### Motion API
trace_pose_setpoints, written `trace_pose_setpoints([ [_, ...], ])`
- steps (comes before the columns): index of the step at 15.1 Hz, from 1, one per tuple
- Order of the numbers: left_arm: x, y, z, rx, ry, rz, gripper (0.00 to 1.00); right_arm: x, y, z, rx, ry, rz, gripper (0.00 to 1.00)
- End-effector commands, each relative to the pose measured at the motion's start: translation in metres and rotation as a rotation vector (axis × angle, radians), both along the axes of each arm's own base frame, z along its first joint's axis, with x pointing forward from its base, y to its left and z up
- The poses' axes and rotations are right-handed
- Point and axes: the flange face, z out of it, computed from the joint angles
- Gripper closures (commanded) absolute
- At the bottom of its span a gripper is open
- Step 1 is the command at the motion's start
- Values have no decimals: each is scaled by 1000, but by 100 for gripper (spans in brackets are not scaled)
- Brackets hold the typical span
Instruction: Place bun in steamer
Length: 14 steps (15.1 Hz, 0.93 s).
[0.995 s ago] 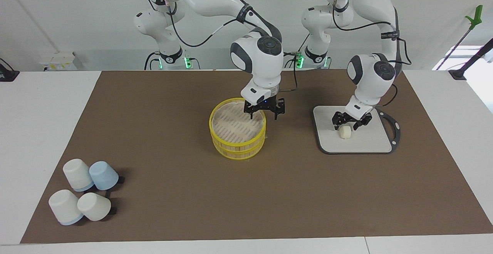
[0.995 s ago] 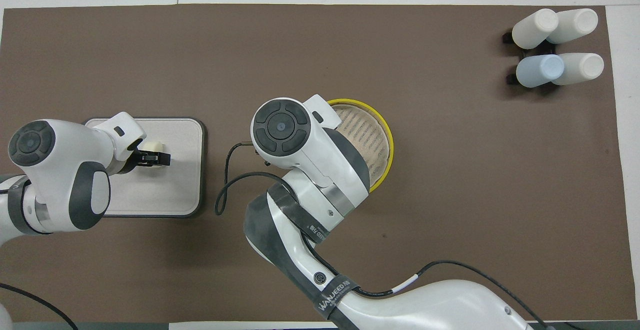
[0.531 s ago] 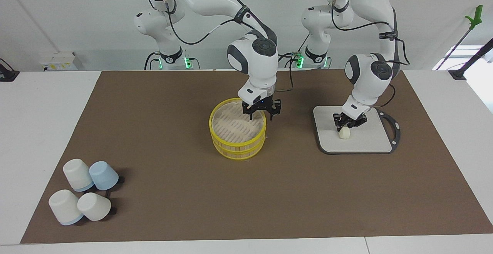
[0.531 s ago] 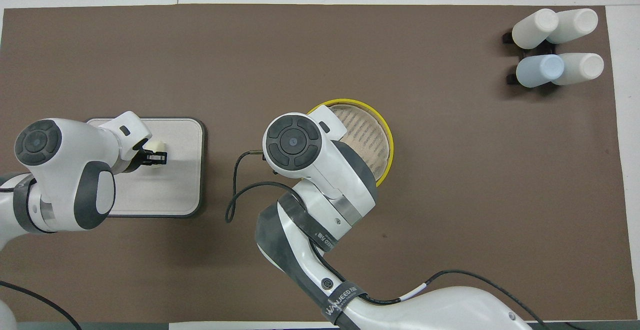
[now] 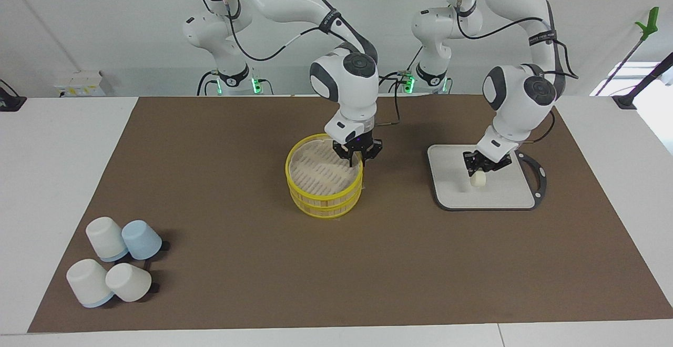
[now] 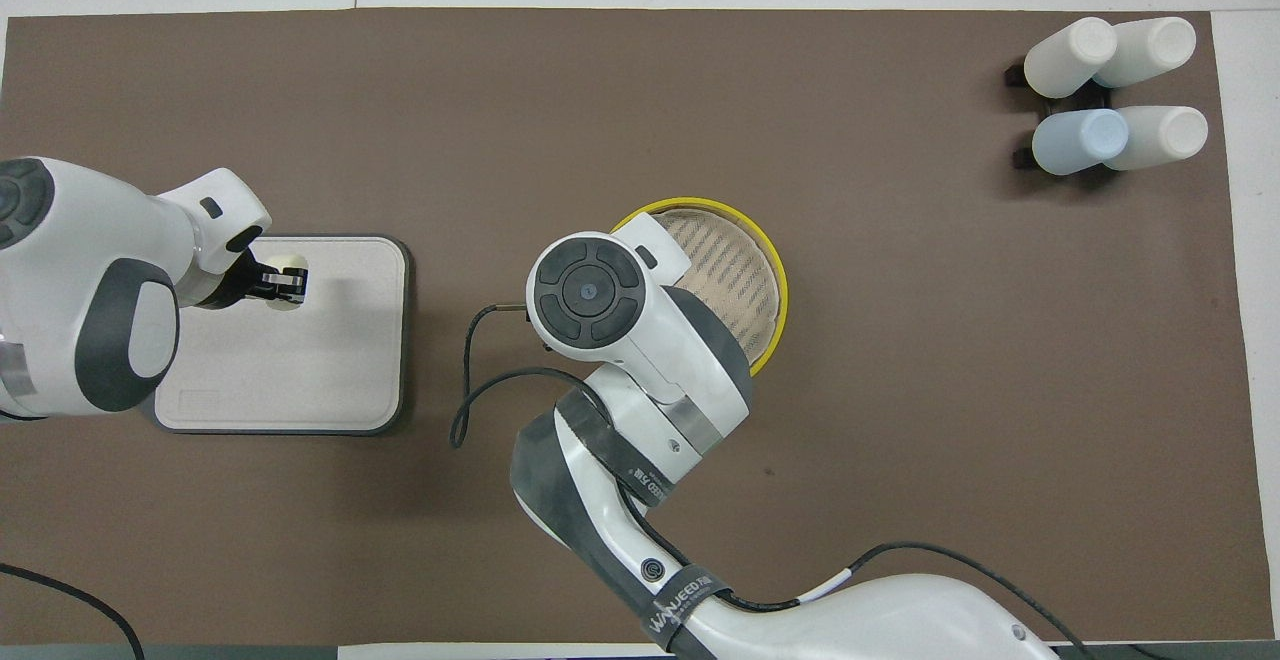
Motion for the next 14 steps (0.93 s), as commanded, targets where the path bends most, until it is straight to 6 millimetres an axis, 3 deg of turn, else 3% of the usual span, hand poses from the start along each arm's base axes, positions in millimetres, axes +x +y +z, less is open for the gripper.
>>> trace_pose_setpoints([
  [1, 6, -2, 60, -29, 35, 30, 74, 0, -8, 2, 1, 5, 11, 100],
  [4, 4, -11, 109, -36, 20, 137, 74, 4, -7, 22, -23, 21, 14, 100],
  [5, 2, -22, 121, -36, 21, 149, 74, 12, -9, 36, -51, 44, 12, 100],
  [7, 2, -37, 139, -36, 20, 172, 74, 33, -34, 82, -77, 89, 36, 100],
  [10, -5, -106, 145, -43, -9, 247, 74, 62, -120, 147, -65, 61, 27, 100],
  [13, -23, -196, 139, -75, -51, 303, 74, 91, -242, 170, -68, 114, 140, 100],
  [14, -30, -226, 129, -83, -51, 312, 74, 92, -271, 172, -71, 140, 165, 100],
])
